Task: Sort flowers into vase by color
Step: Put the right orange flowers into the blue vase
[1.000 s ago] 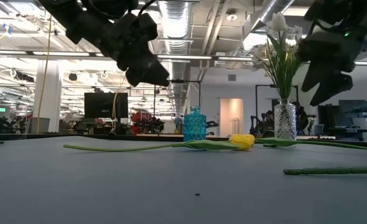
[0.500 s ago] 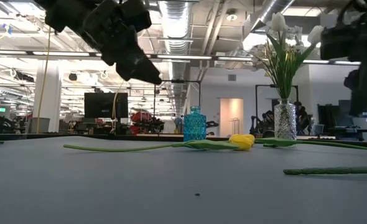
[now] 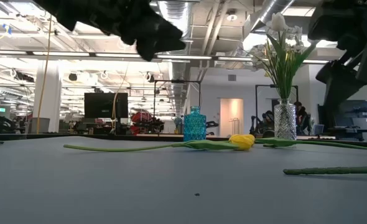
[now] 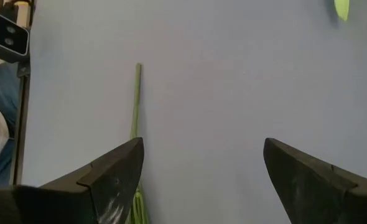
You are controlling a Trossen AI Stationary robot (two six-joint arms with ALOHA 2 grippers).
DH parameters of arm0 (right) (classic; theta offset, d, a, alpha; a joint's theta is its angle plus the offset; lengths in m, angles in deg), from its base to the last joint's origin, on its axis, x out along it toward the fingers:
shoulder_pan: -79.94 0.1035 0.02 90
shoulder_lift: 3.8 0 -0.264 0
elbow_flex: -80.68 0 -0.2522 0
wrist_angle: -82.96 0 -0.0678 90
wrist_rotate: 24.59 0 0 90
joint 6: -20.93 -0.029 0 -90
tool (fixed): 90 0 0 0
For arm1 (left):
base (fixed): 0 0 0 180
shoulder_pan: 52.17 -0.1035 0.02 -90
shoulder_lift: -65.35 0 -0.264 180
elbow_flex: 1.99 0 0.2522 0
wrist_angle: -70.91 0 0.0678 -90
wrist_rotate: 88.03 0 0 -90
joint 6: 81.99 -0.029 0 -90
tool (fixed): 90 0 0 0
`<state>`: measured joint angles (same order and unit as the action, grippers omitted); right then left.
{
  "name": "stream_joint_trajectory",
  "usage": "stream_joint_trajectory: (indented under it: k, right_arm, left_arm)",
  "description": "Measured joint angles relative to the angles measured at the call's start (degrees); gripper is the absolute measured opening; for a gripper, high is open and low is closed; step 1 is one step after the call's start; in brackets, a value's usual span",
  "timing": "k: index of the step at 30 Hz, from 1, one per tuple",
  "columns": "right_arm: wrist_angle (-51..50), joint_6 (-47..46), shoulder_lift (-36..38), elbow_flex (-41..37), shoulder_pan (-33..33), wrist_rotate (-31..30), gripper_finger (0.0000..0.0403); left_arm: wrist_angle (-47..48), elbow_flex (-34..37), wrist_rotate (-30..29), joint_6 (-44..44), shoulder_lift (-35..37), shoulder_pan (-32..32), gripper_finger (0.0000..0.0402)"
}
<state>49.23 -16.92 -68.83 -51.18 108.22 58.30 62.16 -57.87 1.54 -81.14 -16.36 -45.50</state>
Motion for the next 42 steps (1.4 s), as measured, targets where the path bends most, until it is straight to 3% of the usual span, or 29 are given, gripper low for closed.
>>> stream_joint_trajectory:
  k: [3,8,16,26,31,36,42]
  right_arm:
    - [-2.1,-0.5,0.1,1.0,-0.1,0.0,0.0356]
    - [-4.9,-4.2,0.3,1.7,2.3,-0.1,0.0356]
    - [-10.3,-17.4,-0.7,1.8,9.5,-1.1,0.0356]
    - [-13.8,-22.8,-0.9,1.8,16.0,-8.8,0.0356]
    - [-14.4,-22.7,-0.9,1.8,17.2,-12.6,0.0356]
    - [-14.4,-21.9,-0.9,1.8,17.2,-14.0,0.0356]
    - [-14.4,-21.7,-0.9,1.8,17.2,-14.1,0.0356]
  left_arm:
    - [-3.1,-3.1,1.2,-1.7,-5.5,1.8,0.0169]
    - [-1.9,-15.6,3.7,-3.3,-20.1,4.2,0.0169]
    - [13.6,-41.1,9.9,-2.9,-39.1,5.2,0.0169]
    - [31.9,-68.3,11.2,-7.4,-58.6,8.8,0.0169]
    - [35.4,-74.7,10.5,-5.6,-62.7,9.4,0.0169]
    - [36.1,-74.8,11.7,-2.2,-63.8,8.7,0.0169]
    - [34.9,-74.8,10.5,-6.4,-63.4,9.2,0.0169]
